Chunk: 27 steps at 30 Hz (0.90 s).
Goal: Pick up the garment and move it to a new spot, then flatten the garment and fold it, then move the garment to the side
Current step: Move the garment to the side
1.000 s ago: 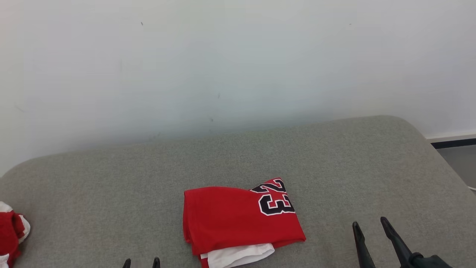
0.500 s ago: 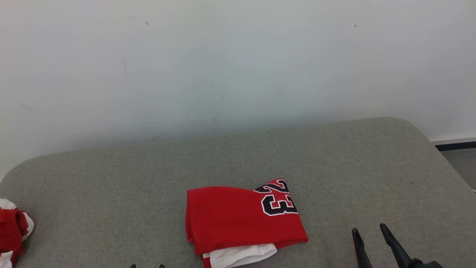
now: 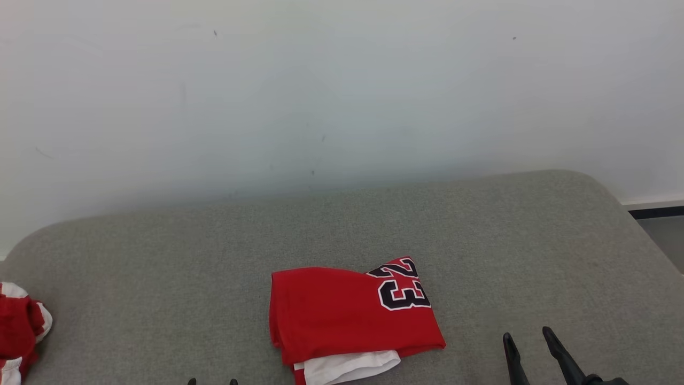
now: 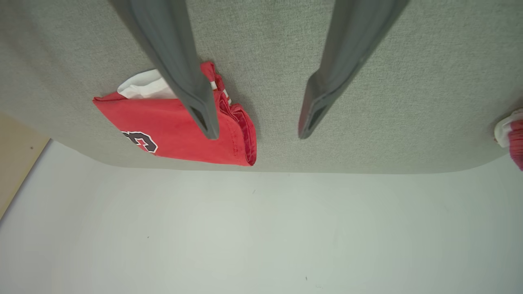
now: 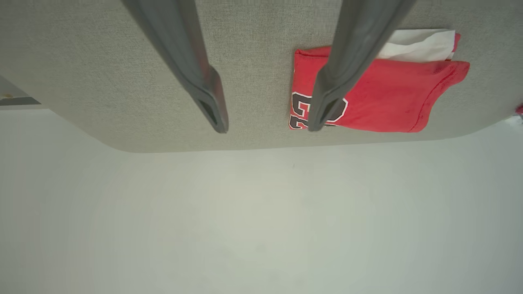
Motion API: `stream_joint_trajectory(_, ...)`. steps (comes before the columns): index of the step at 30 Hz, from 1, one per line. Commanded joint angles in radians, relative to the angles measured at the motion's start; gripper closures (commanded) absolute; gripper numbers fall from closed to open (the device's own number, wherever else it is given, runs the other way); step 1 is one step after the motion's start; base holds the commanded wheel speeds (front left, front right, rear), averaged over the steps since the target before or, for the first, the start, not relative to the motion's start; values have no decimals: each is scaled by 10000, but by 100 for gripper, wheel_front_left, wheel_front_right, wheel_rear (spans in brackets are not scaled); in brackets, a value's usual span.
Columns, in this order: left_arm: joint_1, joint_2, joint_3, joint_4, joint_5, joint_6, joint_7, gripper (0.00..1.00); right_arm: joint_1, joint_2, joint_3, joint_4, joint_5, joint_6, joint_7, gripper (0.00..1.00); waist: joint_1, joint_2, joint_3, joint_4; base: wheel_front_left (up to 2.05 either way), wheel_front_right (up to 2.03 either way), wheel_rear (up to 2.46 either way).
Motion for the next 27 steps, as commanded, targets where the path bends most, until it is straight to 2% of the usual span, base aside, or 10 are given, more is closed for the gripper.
stream_joint_trajectory(1, 124, -22, -2, 22, 79, -63, -41, 0, -11, -15, 87, 123, 129, 2, -12, 0, 0, 1, 11, 62, 0, 0, 0)
stream_joint_trajectory(7, 33, -33, -114, 50, 154, -101, -41, 0, -603, -141, 708, 1245, 814, 2, -12, 0, 0, 1, 93, 337, 0, 0, 0)
stream_joint_trajectory(15, -209, -34, -396, -20, 221, -122, -41, 0, -2175, -338, 1558, 3231, 2706, 2, -9, 0, 0, 1, 502, 907, 0, 0, 0)
stream_joint_trajectory(20, -332, -34, -539, -50, 209, -127, -41, 0, -3048, -524, 1840, 3975, 3736, 2, -9, 0, 0, 1, 826, 1255, 0, 0, 0)
stream_joint_trajectory(27, -538, -33, -806, -37, 171, -86, -41, 0, -4111, -997, 2562, 4736, 6249, 2, -9, 0, 0, 1, 1304, 1757, 0, 0, 0)
